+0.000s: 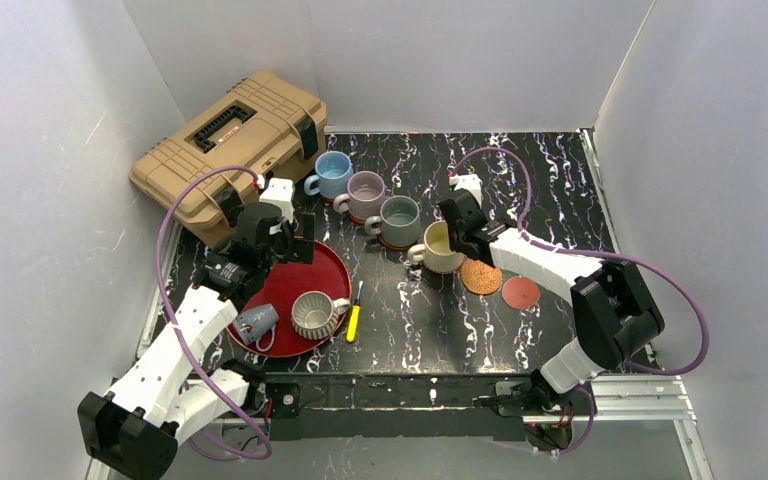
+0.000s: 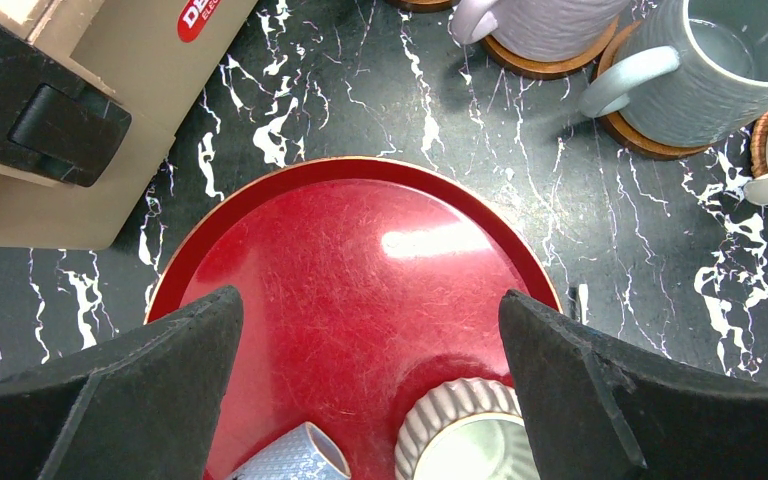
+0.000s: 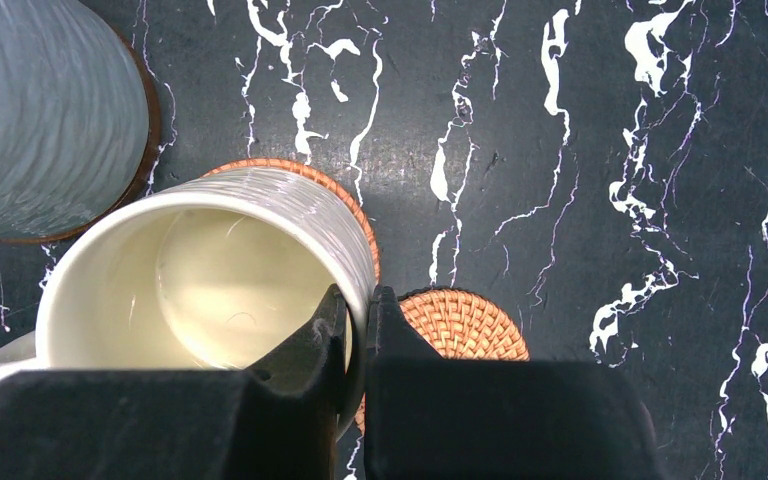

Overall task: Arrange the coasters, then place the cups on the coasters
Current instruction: Place the cup on the coaster.

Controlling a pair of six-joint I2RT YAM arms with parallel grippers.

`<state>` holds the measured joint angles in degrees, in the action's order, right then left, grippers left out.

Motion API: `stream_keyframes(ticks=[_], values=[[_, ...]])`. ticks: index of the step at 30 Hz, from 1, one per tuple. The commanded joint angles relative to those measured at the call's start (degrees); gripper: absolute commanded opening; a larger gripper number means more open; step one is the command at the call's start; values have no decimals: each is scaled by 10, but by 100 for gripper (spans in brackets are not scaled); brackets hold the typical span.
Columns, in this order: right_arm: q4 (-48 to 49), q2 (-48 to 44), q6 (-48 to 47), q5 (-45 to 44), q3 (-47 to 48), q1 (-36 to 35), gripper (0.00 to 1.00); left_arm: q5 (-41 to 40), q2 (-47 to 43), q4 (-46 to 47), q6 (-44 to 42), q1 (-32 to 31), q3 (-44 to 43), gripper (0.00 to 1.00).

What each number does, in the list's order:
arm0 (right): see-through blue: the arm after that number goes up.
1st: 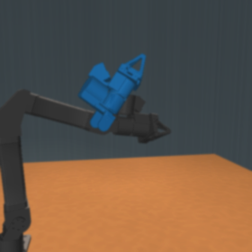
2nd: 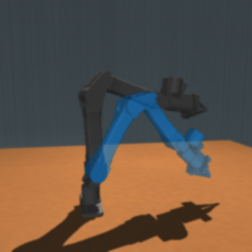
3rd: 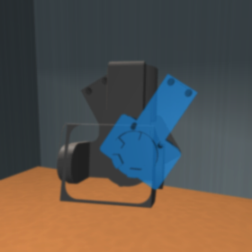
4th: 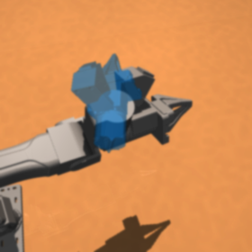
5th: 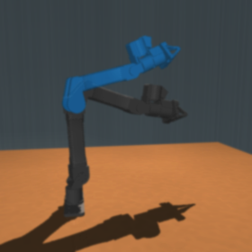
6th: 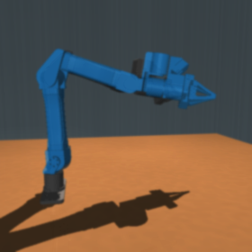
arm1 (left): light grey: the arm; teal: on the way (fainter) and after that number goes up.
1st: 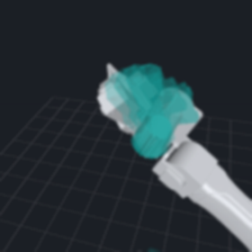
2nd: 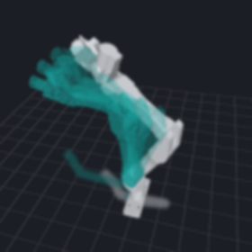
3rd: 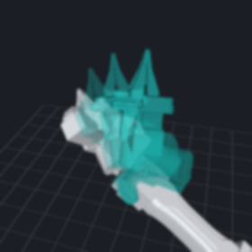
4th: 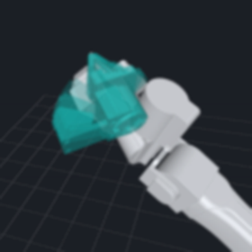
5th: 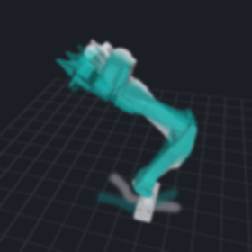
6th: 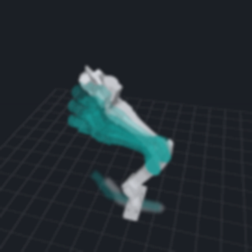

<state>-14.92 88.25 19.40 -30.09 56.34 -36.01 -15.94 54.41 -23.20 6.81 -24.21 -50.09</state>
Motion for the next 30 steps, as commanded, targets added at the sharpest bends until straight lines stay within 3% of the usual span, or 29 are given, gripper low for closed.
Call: stream_keyframes(ticks=[1, 11, 20, 27, 30], values=[[51, -10, 17, -20, -3, 1, 1, -8, -3, -8, -5, 2, 0, 98], [46, -8, 24, -16, -7, 2, 1, -7, -3, -9, -4, 2, 0, 98], [44, -8, 23, -19, -7, 2, 20, -6, -4, -9, -5, 2, 0, 98], [42, -7, 22, -17, -5, 2, 41, -6, -4, -8, -5, 2, 0, 98], [41, -6, 22, -13, -3, 1, 44, -6, -4, -9, -5, 2, 1, 98]])
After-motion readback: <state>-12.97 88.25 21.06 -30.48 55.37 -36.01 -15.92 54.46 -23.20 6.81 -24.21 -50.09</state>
